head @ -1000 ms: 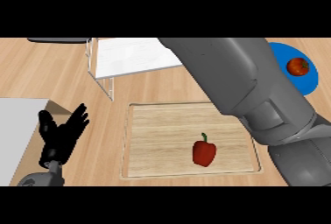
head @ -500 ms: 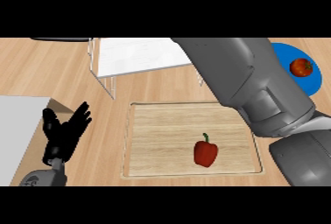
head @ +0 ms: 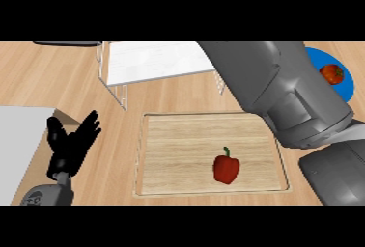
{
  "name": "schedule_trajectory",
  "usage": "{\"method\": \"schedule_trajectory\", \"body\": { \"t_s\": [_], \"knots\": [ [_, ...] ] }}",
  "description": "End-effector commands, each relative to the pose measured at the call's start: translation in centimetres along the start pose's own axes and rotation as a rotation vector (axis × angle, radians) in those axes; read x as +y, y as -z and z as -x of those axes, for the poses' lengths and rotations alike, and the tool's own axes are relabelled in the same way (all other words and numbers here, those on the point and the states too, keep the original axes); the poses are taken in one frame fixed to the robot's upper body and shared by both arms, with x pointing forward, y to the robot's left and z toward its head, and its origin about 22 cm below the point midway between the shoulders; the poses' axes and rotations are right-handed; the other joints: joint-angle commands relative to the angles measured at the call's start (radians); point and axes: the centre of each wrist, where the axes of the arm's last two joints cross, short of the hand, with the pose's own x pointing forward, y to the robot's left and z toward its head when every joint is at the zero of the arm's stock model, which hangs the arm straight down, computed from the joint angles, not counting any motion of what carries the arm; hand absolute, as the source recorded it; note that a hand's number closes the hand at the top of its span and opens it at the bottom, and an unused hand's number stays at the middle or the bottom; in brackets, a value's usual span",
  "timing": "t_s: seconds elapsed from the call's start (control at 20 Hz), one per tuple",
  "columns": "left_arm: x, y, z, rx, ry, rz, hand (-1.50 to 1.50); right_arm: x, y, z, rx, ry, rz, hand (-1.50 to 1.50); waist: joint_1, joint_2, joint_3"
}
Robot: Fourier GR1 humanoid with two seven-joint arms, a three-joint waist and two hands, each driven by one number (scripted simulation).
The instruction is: Pick the lemon from the tray and place it in the tiered shelf
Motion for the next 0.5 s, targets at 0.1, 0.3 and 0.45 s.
{"method": "schedule_trajectory", "body": {
  "t_s": [0.1, 0.3, 0.45],
  "knots": [
    [-0.4, 0.3, -0.5, -0.001, -0.006, 0.000, 0.00, -0.3, 0.1, 0.1, 0.099, 0.217, 0.104, -1.50, -0.003, 0.001, 0.000],
    [0.7, -0.3, 0.3, -0.007, -0.010, -0.009, 0.00, -0.5, 0.4, 2.0, 0.126, 0.328, 0.135, -1.50, 0.007, 0.003, 0.000],
    [-0.3, 0.4, -0.6, -0.002, 0.013, 0.010, 0.00, -3.3, 0.5, -0.8, 0.108, 0.481, 0.145, -1.50, 0.006, 0.007, 0.000]
  ]
}}
